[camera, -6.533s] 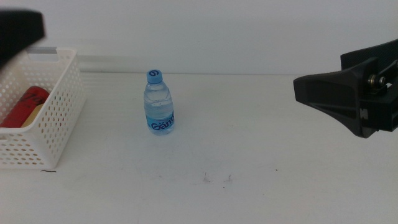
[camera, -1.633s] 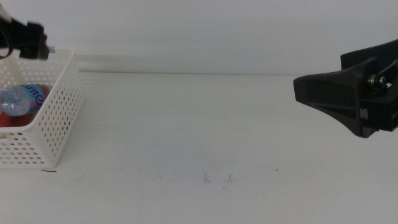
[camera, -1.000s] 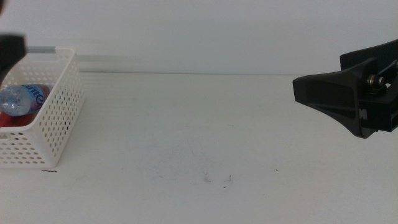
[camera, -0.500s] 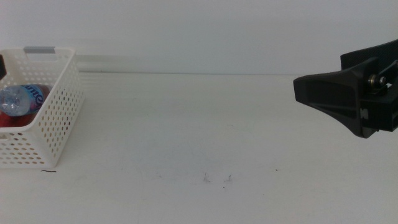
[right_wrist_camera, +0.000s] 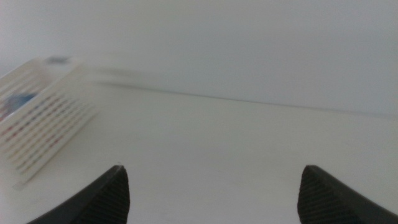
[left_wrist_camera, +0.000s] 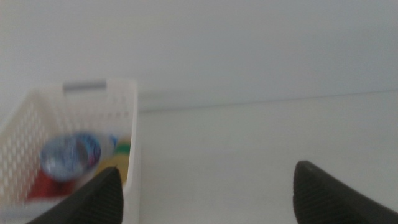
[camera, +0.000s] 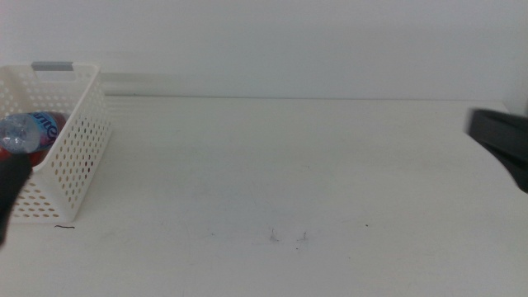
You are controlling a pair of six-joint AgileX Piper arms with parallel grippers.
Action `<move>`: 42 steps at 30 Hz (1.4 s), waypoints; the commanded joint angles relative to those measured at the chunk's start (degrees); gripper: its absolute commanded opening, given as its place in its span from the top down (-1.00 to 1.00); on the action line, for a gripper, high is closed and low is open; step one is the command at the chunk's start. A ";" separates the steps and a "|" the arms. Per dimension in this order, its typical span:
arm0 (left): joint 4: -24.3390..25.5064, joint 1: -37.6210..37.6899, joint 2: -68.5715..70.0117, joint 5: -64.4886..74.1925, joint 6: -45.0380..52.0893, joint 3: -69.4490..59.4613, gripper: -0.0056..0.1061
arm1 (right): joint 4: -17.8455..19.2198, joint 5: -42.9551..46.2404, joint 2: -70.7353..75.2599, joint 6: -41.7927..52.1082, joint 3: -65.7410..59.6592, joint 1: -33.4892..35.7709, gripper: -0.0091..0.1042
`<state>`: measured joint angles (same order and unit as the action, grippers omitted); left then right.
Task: Use arms to grab the bottles and put them into the dustbin to the left of the table.
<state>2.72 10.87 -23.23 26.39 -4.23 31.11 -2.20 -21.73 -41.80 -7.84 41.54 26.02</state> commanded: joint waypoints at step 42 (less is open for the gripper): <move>-4.10 -10.40 23.23 -15.07 -0.15 -31.11 -0.78 | 6.55 3.66 41.80 0.18 -41.54 -26.02 -0.75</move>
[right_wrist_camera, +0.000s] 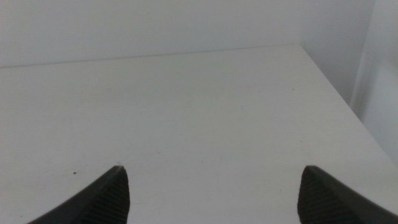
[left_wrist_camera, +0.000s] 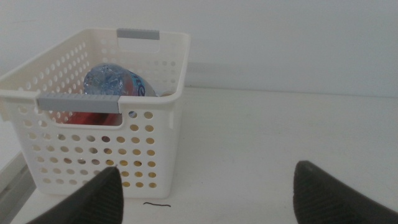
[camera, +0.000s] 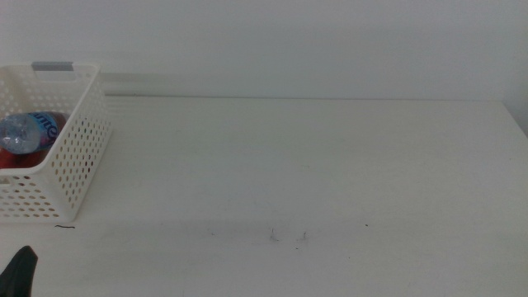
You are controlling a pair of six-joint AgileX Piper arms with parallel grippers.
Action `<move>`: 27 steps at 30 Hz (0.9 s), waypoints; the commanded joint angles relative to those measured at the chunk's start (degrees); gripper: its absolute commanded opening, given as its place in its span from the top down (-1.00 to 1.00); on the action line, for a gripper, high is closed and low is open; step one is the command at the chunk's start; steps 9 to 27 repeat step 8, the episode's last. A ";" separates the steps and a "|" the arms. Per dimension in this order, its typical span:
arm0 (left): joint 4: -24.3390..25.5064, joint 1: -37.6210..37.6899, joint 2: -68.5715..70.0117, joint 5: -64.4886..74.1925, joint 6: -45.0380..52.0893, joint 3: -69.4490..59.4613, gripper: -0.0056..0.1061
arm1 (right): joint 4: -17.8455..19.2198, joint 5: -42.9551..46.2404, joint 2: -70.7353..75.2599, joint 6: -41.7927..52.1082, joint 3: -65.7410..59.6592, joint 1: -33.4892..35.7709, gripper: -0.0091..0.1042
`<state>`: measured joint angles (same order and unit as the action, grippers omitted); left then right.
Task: Use arms to grab the bottles and put them into the dustbin to the left of the table.
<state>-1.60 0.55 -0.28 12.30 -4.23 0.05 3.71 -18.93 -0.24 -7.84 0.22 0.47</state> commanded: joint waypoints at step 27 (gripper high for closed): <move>0.23 -0.08 0.28 -1.45 -0.15 -0.05 -0.78 | 0.37 0.85 0.24 0.18 -0.22 -0.47 -0.75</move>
